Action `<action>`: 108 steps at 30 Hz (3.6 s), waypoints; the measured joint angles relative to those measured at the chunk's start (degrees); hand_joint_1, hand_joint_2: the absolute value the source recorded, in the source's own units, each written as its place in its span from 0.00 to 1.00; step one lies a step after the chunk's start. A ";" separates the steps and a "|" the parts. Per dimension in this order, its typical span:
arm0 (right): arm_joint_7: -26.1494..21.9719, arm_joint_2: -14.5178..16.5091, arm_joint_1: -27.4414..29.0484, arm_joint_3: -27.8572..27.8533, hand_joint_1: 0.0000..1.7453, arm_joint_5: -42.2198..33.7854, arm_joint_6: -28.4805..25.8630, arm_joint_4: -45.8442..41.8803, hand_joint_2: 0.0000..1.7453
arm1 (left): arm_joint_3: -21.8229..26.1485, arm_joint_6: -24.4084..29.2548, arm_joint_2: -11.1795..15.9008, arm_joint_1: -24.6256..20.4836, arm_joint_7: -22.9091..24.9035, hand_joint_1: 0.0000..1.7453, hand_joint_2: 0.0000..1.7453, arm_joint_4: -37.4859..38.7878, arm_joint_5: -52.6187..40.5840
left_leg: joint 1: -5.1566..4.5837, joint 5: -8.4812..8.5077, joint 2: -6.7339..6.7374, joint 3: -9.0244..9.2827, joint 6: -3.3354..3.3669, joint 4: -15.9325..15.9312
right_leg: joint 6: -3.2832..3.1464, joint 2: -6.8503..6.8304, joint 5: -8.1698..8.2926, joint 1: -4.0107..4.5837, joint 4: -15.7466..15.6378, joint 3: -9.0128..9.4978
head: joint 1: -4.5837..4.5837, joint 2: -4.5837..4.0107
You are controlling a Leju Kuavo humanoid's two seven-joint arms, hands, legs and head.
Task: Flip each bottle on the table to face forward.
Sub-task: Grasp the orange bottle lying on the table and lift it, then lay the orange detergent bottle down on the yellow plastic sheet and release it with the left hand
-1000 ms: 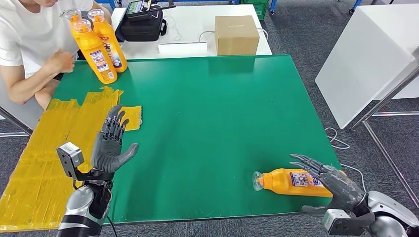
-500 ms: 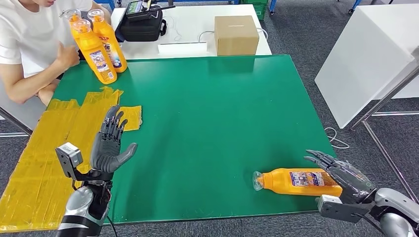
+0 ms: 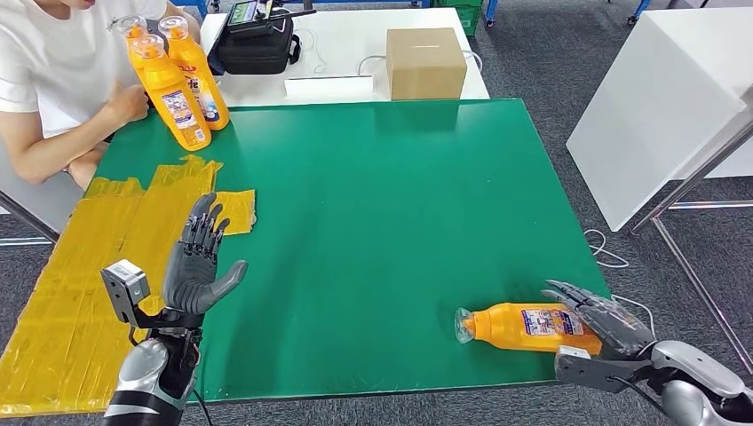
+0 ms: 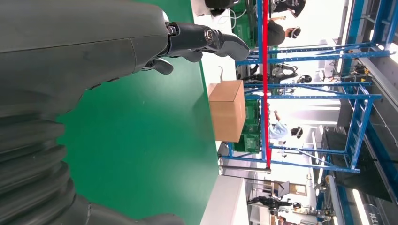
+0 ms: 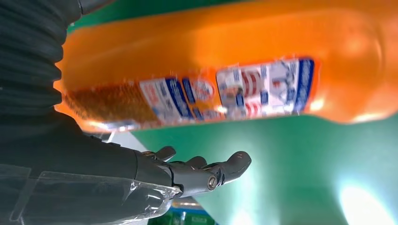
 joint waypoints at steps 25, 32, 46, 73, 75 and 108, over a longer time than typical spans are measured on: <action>8.99 1.10 -9.17 9.84 1.00 8.88 -5.52 11.24 1.00 | -0.71 -0.02 0.13 1.49 0.72 0.00 1.00 -1.10 0.17 | 0.00 0.01 0.05 0.17 0.01 0.01 | 0.06 0.02 0.04 0.00 0.00 0.16 | 0.01 0.00; 9.13 3.03 -10.40 10.21 1.00 9.65 -7.37 12.56 1.00 | -0.72 -0.03 0.13 2.08 0.97 0.00 1.00 -1.73 0.19 | 0.06 0.01 0.11 0.24 0.00 0.00 | 0.06 0.06 0.05 0.05 0.00 0.20 | 0.01 0.00; 6.28 29.89 -15.92 2.58 1.00 -1.01 -21.21 14.06 1.00 | -4.52 -2.31 -0.61 2.70 5.83 0.00 1.00 -3.12 -4.82 | 0.24 0.06 0.22 0.21 -0.08 -0.01 | 0.04 0.22 0.05 0.23 0.05 0.13 | 0.01 0.00; -3.86 51.99 -24.31 3.35 1.00 -12.45 -13.63 22.00 1.00 | -14.28 -4.35 -1.33 -5.64 8.17 0.00 1.00 4.71 -0.63 | 0.22 0.08 0.12 0.08 -0.08 0.00 | 0.04 0.16 0.05 0.20 0.07 0.05 | 0.03 0.00; -4.15 53.00 -25.04 4.77 1.00 -12.75 -12.86 23.53 1.00 | -14.42 -4.34 -1.46 -6.35 8.17 0.00 1.00 5.61 -0.33 | 0.22 0.08 0.10 0.08 -0.08 0.00 | 0.04 0.15 0.05 0.20 0.07 0.05 | 0.03 0.00; -1.75 58.33 -31.03 22.43 1.00 -6.38 -14.79 40.48 1.00 | -12.09 -3.96 -1.12 -5.92 8.35 0.69 1.00 8.05 5.61 | 0.21 0.10 0.14 0.07 -0.11 0.00 | 0.03 0.17 0.05 0.19 0.07 0.01 | 0.04 0.00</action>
